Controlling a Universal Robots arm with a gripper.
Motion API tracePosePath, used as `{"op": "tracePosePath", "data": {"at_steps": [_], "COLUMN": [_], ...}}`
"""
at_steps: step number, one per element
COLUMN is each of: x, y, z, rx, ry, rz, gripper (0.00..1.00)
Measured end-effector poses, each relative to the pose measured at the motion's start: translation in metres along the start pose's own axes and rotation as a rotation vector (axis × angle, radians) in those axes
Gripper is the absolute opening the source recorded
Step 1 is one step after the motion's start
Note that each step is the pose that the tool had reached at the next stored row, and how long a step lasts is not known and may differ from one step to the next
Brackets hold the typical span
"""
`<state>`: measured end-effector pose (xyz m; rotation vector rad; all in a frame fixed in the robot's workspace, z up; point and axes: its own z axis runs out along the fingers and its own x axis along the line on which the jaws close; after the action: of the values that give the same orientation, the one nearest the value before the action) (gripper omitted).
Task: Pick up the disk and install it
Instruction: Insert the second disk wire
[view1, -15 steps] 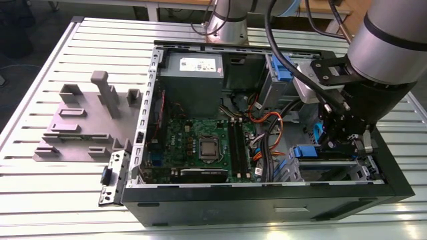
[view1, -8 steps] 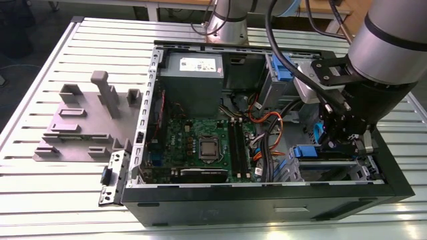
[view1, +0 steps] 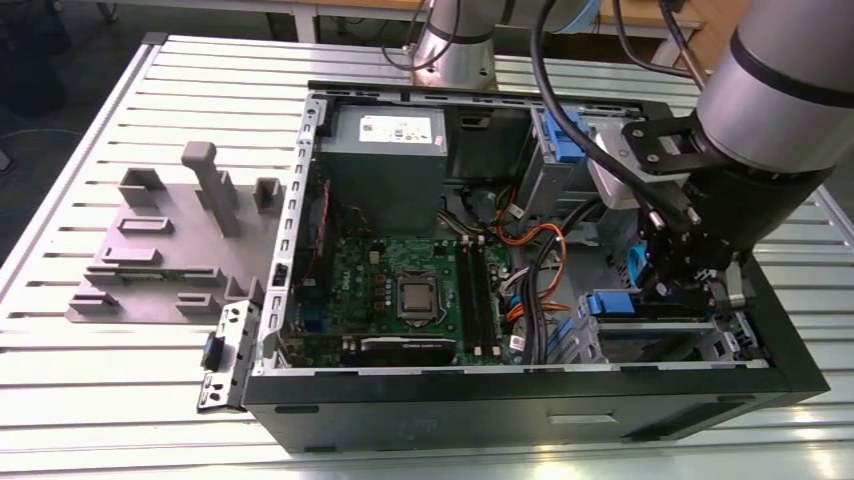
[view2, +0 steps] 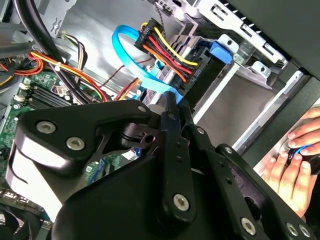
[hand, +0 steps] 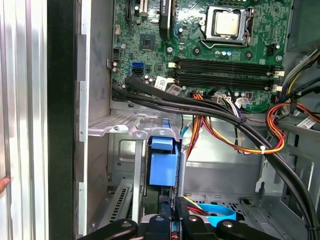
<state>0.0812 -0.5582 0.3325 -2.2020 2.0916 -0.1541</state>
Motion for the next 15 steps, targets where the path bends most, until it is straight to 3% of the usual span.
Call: {"op": "tracePosePath", "data": {"at_steps": [7, 15], "x": [0.0019, 0.0054], "y": [0.0000, -0.0003], "z": [0.0003, 0.0016], "rx": [0.0001, 0.0005], "ry": [-0.0017, -0.0104], "rz": [0.000, 0.001], "gripper": [0.16, 0.16]}}
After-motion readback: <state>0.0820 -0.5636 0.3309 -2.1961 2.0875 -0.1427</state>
